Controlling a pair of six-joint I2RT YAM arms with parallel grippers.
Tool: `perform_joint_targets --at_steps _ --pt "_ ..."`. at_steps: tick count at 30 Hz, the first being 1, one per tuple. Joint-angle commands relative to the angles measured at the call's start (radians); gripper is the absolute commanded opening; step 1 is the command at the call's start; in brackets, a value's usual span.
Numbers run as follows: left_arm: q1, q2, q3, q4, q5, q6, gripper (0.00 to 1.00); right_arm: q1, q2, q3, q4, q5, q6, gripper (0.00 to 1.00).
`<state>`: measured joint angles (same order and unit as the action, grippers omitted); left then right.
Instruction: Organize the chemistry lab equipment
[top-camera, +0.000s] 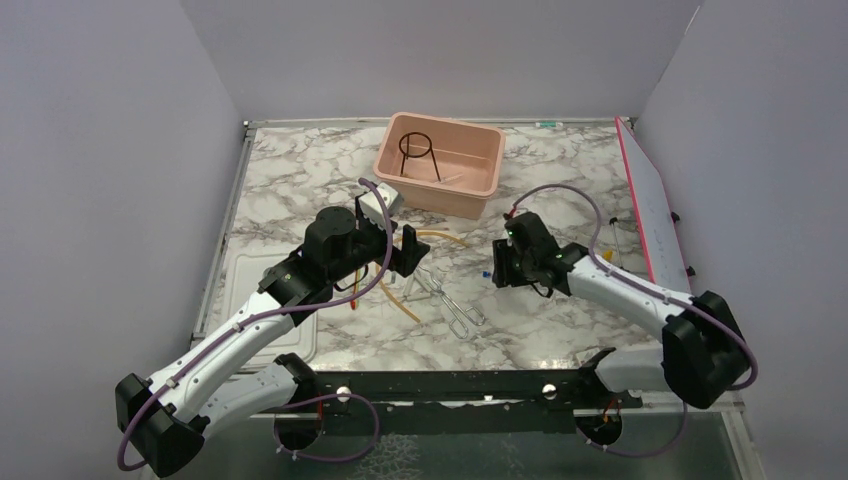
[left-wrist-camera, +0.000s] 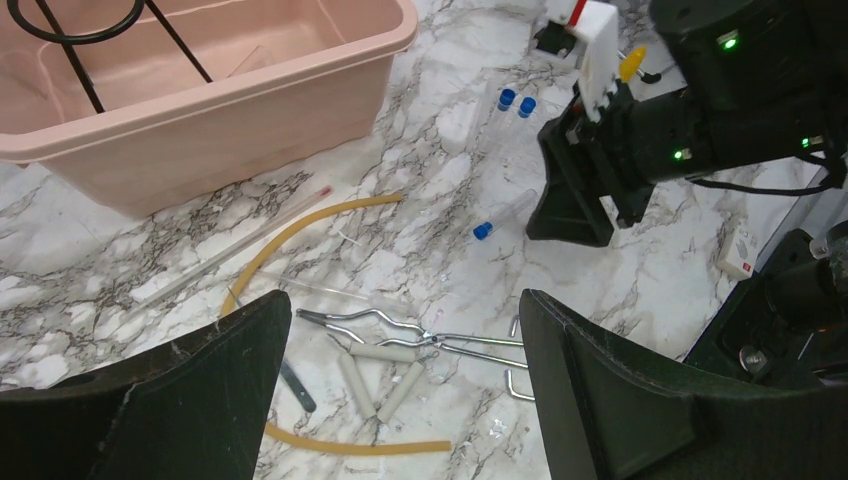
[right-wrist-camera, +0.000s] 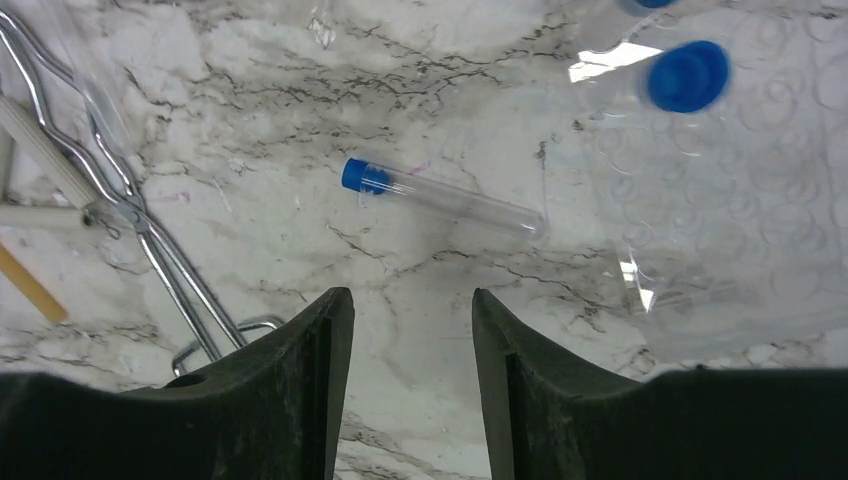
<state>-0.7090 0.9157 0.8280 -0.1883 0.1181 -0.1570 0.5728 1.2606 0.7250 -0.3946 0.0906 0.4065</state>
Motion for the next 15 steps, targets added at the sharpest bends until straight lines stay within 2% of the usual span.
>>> perform_joint_targets --at_steps 1,7,15 --pt "-0.001 -0.008 -0.003 0.021 -0.014 -0.004 0.87 0.066 0.112 0.081 0.003 0.078 -0.092 0.54" --pt "-0.001 -0.012 -0.003 0.021 -0.028 0.0 0.87 0.087 0.268 0.199 -0.065 0.146 -0.202 0.58" --pt "-0.001 -0.014 -0.004 0.02 -0.033 0.002 0.87 0.088 0.36 0.223 -0.06 0.126 -0.267 0.57"
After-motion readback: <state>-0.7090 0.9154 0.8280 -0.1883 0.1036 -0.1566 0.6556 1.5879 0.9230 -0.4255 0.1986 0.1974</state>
